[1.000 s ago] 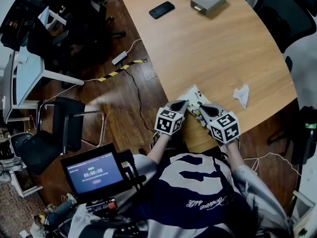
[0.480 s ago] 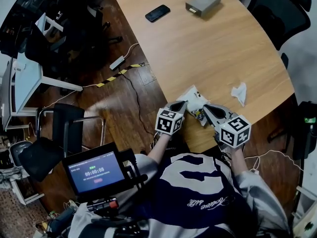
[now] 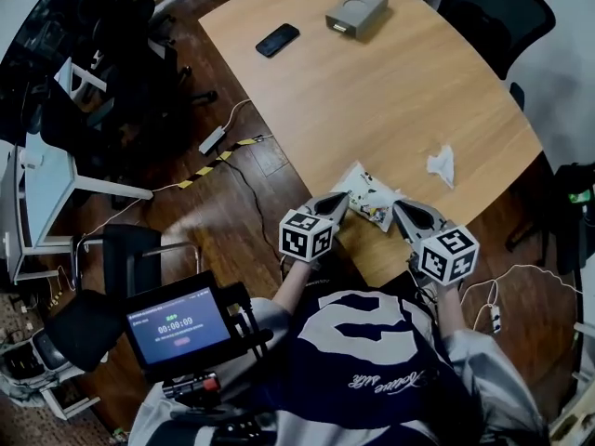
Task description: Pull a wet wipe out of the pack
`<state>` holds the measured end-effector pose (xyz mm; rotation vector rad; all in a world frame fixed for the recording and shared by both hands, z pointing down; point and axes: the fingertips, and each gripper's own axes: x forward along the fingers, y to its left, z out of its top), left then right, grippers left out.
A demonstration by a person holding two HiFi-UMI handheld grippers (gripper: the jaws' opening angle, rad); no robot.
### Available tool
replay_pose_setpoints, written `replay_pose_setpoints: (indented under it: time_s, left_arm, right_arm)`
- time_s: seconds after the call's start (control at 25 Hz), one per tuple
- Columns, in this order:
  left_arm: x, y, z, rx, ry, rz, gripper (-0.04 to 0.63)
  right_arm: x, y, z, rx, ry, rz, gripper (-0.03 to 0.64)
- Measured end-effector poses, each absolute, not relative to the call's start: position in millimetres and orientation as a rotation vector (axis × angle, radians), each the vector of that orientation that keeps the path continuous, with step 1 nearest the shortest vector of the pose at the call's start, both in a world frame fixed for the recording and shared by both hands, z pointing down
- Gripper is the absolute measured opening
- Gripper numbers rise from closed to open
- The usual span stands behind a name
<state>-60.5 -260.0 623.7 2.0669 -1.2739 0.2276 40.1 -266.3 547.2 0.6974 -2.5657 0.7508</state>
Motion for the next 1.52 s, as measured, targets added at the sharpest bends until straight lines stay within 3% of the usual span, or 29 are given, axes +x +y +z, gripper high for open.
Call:
replay_pose_setpoints:
  time_s: [0.32, 0.52, 0.76, 1.52]
  left_arm:
    - [-53, -236, 598, 2.235, -1.117, 0.193, 0.003]
    - [-75, -205, 545, 2.278, -1.001, 0.115, 0.003]
    - [-56, -185, 546, 2.316, -0.875, 0.110, 0.003]
    - [14, -12, 514, 2.288, -0.899, 0.041, 0.003]
  right_arm:
    - [58, -241, 565, 0.977, -2.583, 0.778, 0.003]
    - [48, -197, 526, 1.183, -2.544, 0.795, 0.003]
    - [73, -159, 522, 1.375, -2.504, 0.812, 0.003]
    - [141, 8, 499, 1.383, -2.545, 0.786, 0.003]
